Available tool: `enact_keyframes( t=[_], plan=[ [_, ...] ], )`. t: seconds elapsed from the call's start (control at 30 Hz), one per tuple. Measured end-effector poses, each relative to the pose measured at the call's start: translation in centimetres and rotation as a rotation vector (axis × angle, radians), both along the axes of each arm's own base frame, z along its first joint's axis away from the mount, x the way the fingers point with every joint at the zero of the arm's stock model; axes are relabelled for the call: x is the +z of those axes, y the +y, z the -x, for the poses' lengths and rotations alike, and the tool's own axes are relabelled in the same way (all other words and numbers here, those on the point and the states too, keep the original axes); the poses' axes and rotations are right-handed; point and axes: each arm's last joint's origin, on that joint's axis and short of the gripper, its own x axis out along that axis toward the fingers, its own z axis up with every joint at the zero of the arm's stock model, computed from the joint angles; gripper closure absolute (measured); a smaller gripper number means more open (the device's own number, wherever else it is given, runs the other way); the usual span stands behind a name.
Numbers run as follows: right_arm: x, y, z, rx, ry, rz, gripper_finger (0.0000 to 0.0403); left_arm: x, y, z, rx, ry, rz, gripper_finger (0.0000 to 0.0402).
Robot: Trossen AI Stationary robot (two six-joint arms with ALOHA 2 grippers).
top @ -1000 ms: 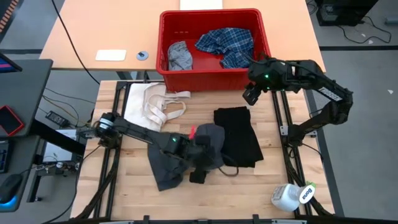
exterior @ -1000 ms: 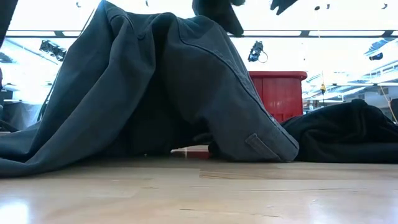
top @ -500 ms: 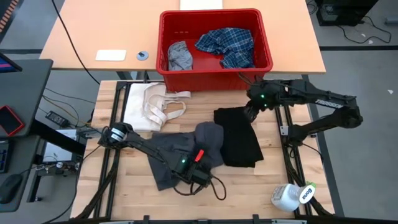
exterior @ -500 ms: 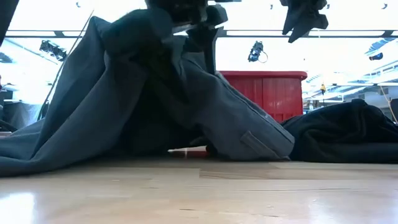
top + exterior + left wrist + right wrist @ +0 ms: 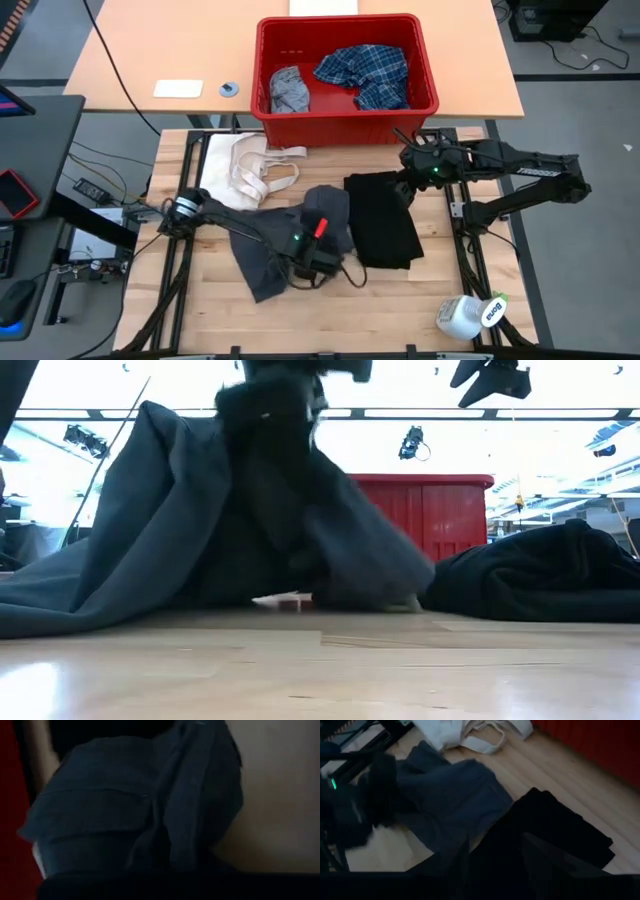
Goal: Fold Laundry from Bin
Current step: Fold the gray pants
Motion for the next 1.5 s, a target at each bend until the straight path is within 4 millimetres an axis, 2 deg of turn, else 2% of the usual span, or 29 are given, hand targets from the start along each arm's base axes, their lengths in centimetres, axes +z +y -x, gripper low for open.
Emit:
enact_keyframes(
  t=[0.07, 0.17, 0.33, 0.43, 0.6, 0.77, 0.93, 1.03, 1.3, 1.5],
  plan=[
    [0.2, 0.3, 0.2, 0.036, -0.006, 0.018, 0.0215, 2.0, 0.4, 0.9, 0.087, -0.071, 0.052, 0.0383],
    [0.8, 0.9, 0.7, 0.086, -0.048, 0.069, 0.0215, 6.0, 0.8, 3.2, 0.138, -0.175, 0.114, 0.0385],
    [2.3, 1.9, 1.0, 0.221, -0.188, 0.153, 0.0215, 14.5, 1.5, 9.0, 0.132, -0.46, 0.245, 0.0387],
    [2.6, 2.7, 0.4, 0.336, -0.236, 0.194, 0.0215, 18.5, 2.3, 12.5, 0.135, -0.642, 0.351, 0.0388],
    [2.9, 3.9, -1.7, 0.43, -0.317, 0.292, 0.0215, 22.7, 3.5, 16.6, 0.142, -0.869, 0.495, 0.0384],
    [3.2, 5.3, -3.8, 0.446, -0.401, 0.412, 0.0215, 24.8, 3.0, 18.0, 0.007, -0.968, 0.645, 0.038],
    [1.6, 6.1, -5.8, 0.527, -0.328, 0.484, 0.0215, 25.1, 2.2, 18.1, -0.055, -0.965, 0.727, 0.0379],
    [0.3, 6.3, -6.4, 0.517, -0.24, 0.431, 0.0215, 25.3, 1.7, 18.1, -0.071, -0.98, 0.778, 0.0378],
    [-0.4, 6.8, -7.7, 0.568, -0.266, 0.361, 0.0215, 25.9, 0.8, 18.4, -0.117, -1.019, 0.836, 0.0378],
    [-1.6, 7.9, -10.5, 0.677, -0.35, 0.302, 0.0196, 26.4, 0.7, 18.3, -0.141, -1.056, 0.855, 0.0377]
  ],
)
